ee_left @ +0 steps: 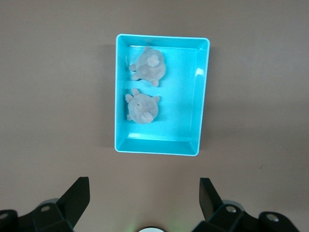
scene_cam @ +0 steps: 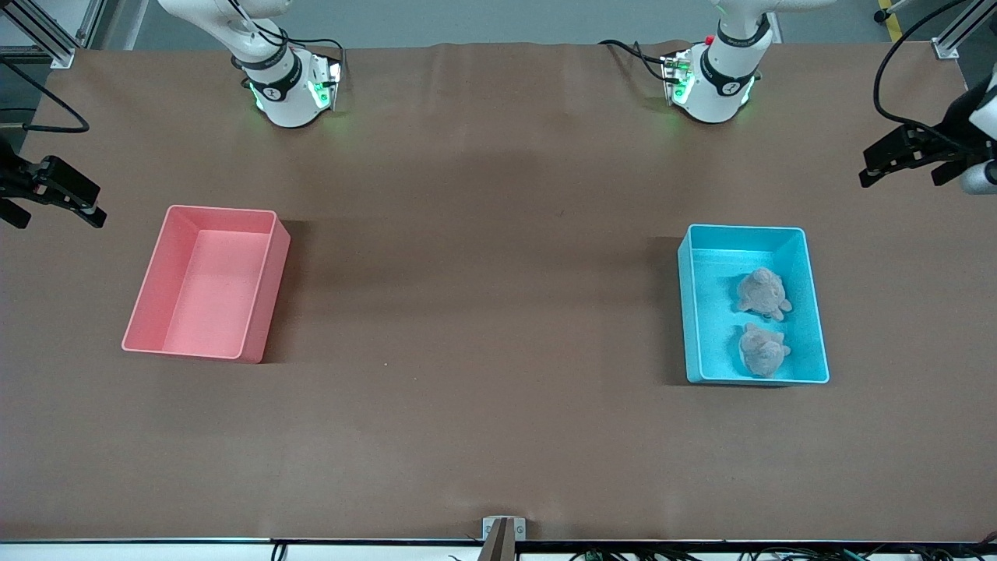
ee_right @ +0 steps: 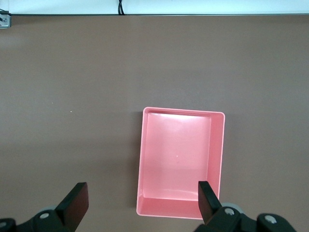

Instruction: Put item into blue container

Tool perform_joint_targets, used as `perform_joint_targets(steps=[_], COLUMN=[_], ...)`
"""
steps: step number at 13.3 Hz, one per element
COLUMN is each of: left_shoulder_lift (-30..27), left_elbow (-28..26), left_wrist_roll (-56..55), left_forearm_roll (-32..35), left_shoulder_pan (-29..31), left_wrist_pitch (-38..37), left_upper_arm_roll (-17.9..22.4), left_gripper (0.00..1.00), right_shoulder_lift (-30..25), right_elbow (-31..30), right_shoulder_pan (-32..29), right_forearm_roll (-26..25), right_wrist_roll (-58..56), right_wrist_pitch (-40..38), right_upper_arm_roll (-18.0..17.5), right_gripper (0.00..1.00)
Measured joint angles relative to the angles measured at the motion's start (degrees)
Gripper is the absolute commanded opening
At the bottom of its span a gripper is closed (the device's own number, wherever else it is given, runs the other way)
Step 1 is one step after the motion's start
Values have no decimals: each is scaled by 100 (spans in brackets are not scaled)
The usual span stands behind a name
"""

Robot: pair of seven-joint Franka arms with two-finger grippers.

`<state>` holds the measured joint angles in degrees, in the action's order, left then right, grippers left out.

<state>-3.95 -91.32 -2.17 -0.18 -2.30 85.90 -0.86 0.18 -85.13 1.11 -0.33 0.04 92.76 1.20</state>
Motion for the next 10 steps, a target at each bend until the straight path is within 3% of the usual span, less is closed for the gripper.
perform_joint_targets(steps=[10], left_shoulder_lift=[75], left_elbow=[31], left_wrist_roll=[-119], left_forearm_roll=[0], left_shoulder_pan=[2], left_wrist_pitch=[0], left_upper_arm_roll=[-68], left_gripper=[100], right_shoulder_lift=[0], right_elbow=[0], right_shoulder_pan=[0], right_forearm_roll=[0], right_wrist_roll=[0], right_wrist_pitch=[0], right_upper_arm_roll=[0], right_gripper=[100])
